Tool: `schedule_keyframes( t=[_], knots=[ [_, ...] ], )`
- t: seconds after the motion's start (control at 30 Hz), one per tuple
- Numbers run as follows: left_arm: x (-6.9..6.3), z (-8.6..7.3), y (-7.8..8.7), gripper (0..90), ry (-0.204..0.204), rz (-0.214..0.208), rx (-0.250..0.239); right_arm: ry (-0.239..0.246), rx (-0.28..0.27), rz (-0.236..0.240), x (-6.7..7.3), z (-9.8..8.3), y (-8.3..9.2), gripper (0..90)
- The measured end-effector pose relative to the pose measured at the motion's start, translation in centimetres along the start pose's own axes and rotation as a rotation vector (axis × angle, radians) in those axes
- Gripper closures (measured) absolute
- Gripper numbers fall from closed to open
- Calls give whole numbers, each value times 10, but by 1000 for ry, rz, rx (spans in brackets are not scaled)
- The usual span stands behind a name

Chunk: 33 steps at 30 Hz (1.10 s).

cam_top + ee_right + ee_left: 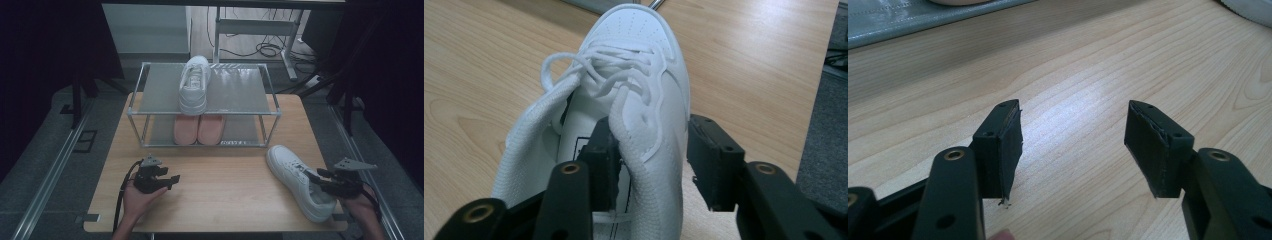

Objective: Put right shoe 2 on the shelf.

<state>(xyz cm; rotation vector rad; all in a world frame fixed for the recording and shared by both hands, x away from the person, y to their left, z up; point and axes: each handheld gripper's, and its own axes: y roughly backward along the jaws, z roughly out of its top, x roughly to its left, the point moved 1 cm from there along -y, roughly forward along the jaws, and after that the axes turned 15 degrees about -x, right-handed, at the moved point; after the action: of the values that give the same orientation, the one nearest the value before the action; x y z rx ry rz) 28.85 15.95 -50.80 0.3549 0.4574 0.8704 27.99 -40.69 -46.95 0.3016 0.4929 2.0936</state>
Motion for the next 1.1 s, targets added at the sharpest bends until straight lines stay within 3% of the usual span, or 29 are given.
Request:
schedule_keyframes(
  t=[0.37, 0.63, 1.1],
  knots=[
    [-1, 0, 0, 398, -1, 0, 0, 2, 39, -60, 3, -3, -4, 657],
    [0, 0, 0, 398, -1, 1, -1, 10, 61, -108, 6, -1, -7, 780],
    [2, 0, 0, 398, 3, 7, 0, -82, -38, -97, 5, -4, -3, 811]
  ],
)
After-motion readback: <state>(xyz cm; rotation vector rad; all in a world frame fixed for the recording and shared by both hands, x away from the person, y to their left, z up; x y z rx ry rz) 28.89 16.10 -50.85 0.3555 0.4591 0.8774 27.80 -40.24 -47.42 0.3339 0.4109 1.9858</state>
